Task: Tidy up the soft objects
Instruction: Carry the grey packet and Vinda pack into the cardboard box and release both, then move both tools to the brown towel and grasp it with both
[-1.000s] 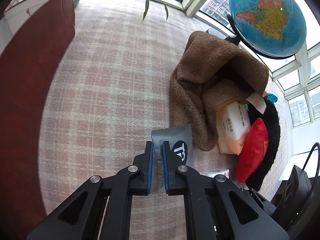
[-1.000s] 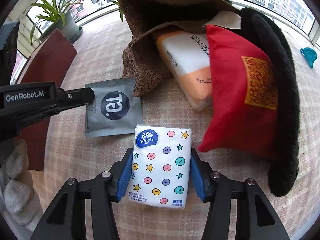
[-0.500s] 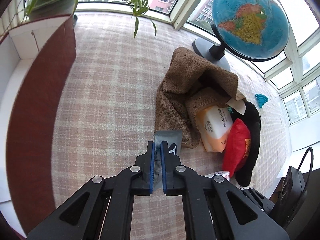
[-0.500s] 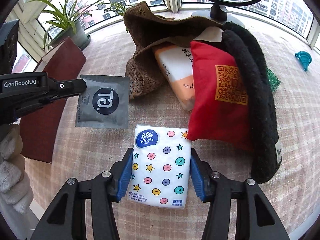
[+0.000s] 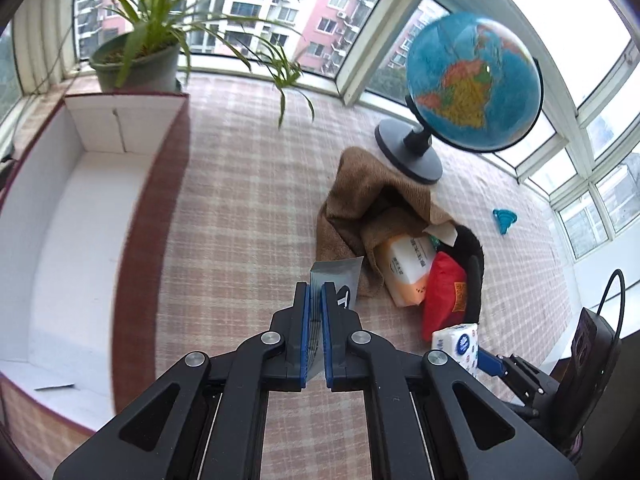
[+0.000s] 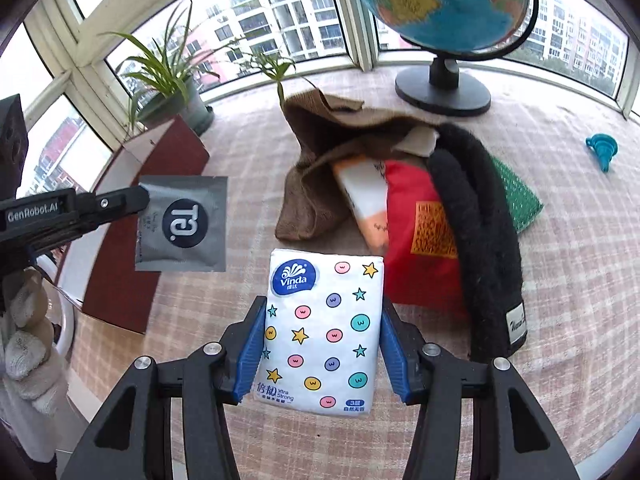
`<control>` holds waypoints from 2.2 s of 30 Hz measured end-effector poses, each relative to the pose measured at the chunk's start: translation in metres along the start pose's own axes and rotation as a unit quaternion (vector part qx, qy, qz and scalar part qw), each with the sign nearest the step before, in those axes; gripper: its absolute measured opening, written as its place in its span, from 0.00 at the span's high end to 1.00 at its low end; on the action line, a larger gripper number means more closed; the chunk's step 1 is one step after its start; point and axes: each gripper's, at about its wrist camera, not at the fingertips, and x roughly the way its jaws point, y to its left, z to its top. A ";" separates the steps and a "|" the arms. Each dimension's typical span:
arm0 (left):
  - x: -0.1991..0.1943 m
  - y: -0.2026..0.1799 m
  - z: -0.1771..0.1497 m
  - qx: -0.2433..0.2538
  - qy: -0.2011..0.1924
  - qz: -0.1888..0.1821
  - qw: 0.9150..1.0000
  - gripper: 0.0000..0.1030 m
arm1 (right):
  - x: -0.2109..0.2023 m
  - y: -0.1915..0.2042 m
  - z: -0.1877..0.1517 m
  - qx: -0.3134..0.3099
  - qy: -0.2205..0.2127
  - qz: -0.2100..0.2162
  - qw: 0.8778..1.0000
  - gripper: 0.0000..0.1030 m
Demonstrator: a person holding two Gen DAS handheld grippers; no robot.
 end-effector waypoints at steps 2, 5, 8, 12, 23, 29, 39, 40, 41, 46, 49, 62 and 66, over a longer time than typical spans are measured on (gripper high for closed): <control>-0.016 0.006 0.000 -0.006 -0.016 0.002 1.000 0.96 | -0.009 0.005 0.004 -0.007 -0.009 0.005 1.000 0.53; -0.042 0.020 -0.001 -0.021 -0.042 0.009 0.999 0.96 | -0.019 0.015 0.015 -0.023 -0.020 0.018 0.999 0.53; -0.065 0.039 -0.002 -0.045 -0.065 0.018 0.997 0.96 | -0.025 0.032 0.024 -0.045 -0.028 0.033 0.998 0.53; -0.094 0.070 -0.008 -0.079 -0.095 0.040 0.992 0.96 | -0.026 0.061 0.034 -0.076 -0.035 0.049 0.995 0.53; -0.123 0.152 -0.027 -0.141 -0.118 0.124 0.975 0.96 | -0.012 0.159 0.048 -0.158 -0.037 0.104 0.981 0.53; -0.117 0.173 -0.031 -0.148 -0.109 0.139 0.973 0.96 | 0.008 0.213 0.049 -0.194 -0.035 0.116 0.973 0.53; -0.106 0.181 -0.025 -0.133 -0.103 0.158 0.973 0.96 | 0.053 0.263 0.052 -0.204 -0.007 0.114 0.972 0.53; -0.106 0.182 -0.025 -0.131 -0.102 0.160 0.973 0.96 | 0.055 0.264 0.052 -0.205 -0.007 0.114 0.972 0.52; -0.105 0.183 -0.025 -0.130 -0.101 0.161 0.973 0.95 | 0.057 0.266 0.052 -0.206 -0.008 0.113 0.972 0.52; -0.105 0.188 -0.023 -0.131 -0.098 0.145 0.976 0.81 | 0.055 0.271 0.053 -0.208 -0.015 0.116 0.971 0.40; -0.109 0.188 -0.022 -0.129 -0.102 0.144 0.976 0.58 | 0.051 0.271 0.053 -0.209 -0.025 0.112 0.971 0.29; -0.119 0.179 -0.027 -0.136 -0.111 0.140 0.974 0.50 | 0.021 0.235 0.049 -0.185 -0.043 0.124 0.974 0.28; -0.120 0.168 -0.028 -0.136 -0.115 0.139 0.974 0.50 | 0.009 0.218 0.045 -0.173 -0.046 0.132 0.975 0.28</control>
